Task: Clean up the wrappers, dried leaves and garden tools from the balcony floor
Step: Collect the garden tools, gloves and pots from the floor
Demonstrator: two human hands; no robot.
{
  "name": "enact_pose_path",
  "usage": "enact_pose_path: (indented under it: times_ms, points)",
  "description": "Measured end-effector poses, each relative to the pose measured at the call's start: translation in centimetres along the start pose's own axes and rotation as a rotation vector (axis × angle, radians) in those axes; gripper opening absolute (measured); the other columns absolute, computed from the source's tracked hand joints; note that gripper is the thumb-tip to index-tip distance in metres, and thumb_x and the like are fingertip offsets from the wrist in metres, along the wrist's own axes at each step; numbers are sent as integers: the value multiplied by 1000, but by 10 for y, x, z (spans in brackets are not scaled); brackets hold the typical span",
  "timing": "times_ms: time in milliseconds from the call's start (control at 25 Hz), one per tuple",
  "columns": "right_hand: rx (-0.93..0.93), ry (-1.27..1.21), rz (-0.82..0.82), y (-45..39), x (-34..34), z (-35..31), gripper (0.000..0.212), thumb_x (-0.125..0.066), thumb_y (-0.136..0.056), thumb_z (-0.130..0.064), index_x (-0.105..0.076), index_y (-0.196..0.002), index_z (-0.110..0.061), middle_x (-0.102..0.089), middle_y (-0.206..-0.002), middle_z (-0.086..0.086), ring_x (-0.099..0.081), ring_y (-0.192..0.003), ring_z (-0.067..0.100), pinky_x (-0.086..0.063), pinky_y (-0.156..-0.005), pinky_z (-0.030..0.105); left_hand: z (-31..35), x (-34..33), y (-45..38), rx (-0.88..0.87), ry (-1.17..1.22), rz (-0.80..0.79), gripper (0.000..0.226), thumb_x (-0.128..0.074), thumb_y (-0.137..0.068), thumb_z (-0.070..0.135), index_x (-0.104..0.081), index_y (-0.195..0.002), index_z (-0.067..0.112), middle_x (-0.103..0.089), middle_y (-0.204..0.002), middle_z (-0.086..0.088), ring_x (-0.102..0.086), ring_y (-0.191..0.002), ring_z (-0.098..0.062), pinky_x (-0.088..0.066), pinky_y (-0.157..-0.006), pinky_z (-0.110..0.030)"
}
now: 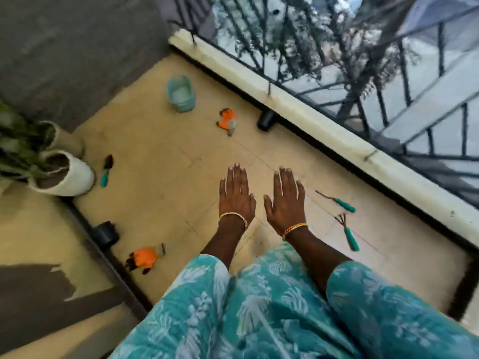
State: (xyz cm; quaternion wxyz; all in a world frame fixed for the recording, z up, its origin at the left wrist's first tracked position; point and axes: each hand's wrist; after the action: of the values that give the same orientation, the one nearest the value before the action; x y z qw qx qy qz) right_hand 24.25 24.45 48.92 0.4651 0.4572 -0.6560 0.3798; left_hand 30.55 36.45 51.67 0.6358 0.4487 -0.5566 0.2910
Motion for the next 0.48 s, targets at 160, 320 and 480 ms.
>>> enact_pose_path:
  times_ms: [160, 320, 480]
  points:
    - [158, 14, -18, -64, -10, -58, 64, -34, -86, -37, -35, -139, -2, -31, -149, 19, -25, -139, 32, -19, -108, 47, -69, 7, -17, 206, 65, 48, 76, -48, -91, 31, -12, -150, 0, -11, -158, -18, -11, -147, -31, -11, -117, -46]
    - [201, -26, 5, -146, -24, -115, 64, -34, -87, -38, -35, -140, -2, -32, -148, 19, -28, -138, 35, -28, -107, 51, -134, 18, -73, 323, 92, 126, 72, -40, -95, 30, -5, -151, 1, -1, -159, -17, -2, -148, -30, -3, -118, -46]
    - [193, -81, 7, -249, -37, -167, 63, -35, -86, -37, -35, -139, -2, -36, -146, 19, -30, -137, 34, -29, -106, 52, -194, 44, -159, 365, 141, 93, 69, -31, -98, 33, 3, -151, 4, 6, -160, -15, 5, -148, -27, 2, -118, -44]
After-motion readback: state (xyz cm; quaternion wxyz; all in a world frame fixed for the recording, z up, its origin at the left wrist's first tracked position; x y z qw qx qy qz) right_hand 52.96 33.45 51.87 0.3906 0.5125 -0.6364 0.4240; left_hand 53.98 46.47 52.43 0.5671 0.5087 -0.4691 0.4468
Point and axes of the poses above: each hand's wrist, its own y-axis away from the middle knuckle, its own x-axis out of the back of the hand, z = x × y
